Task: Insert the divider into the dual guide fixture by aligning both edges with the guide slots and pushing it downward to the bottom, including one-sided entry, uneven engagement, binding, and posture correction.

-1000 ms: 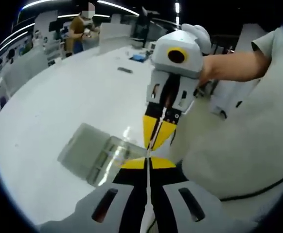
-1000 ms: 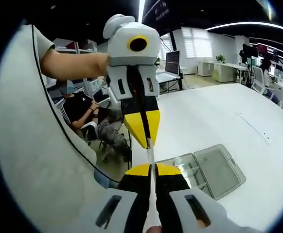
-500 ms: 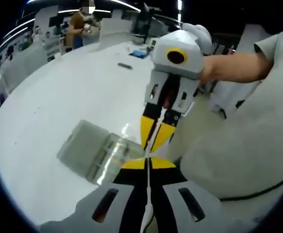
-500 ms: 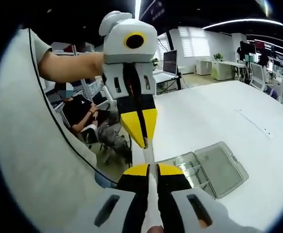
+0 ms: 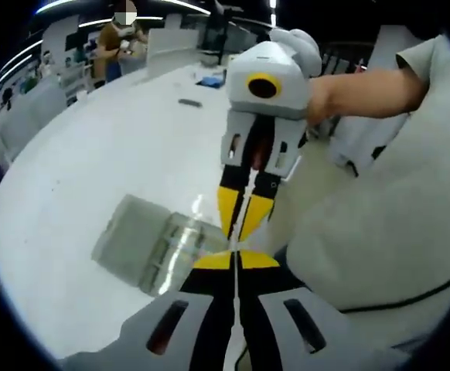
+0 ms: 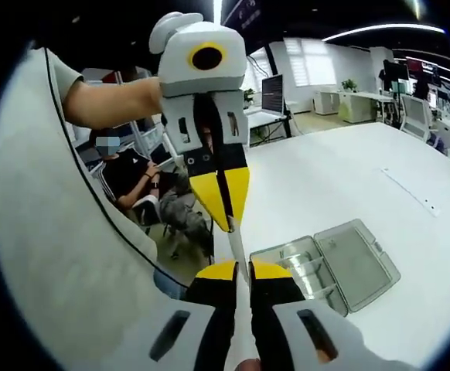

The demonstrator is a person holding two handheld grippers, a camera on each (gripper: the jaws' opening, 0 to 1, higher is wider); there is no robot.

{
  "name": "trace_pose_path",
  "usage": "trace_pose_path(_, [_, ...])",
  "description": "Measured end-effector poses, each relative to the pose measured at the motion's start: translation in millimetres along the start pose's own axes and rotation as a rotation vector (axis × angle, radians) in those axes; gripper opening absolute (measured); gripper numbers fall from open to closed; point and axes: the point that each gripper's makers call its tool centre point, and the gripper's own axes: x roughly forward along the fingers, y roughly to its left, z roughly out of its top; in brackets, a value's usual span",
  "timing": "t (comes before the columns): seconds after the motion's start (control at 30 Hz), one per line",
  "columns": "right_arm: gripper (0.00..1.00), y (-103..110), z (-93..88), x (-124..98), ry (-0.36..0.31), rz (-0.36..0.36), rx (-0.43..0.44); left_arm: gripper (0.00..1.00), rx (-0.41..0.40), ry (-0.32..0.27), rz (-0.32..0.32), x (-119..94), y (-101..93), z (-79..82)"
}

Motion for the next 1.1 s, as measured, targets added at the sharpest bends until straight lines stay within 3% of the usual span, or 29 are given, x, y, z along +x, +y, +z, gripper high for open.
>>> trace_pose_path(0.53, [0.0,10.1,-0.1,2.3,-0.027,0.059,-0.01,0.0,0.063,0.008,-0.007,-0.7,1.6,-6.1])
trace_pose_path(1.1, [0.0,10.4,0.2,0.1,-0.055,0.056,-0.008,0.0,0.09,-0.002,-0.016,-0.1,0.4,-6.3])
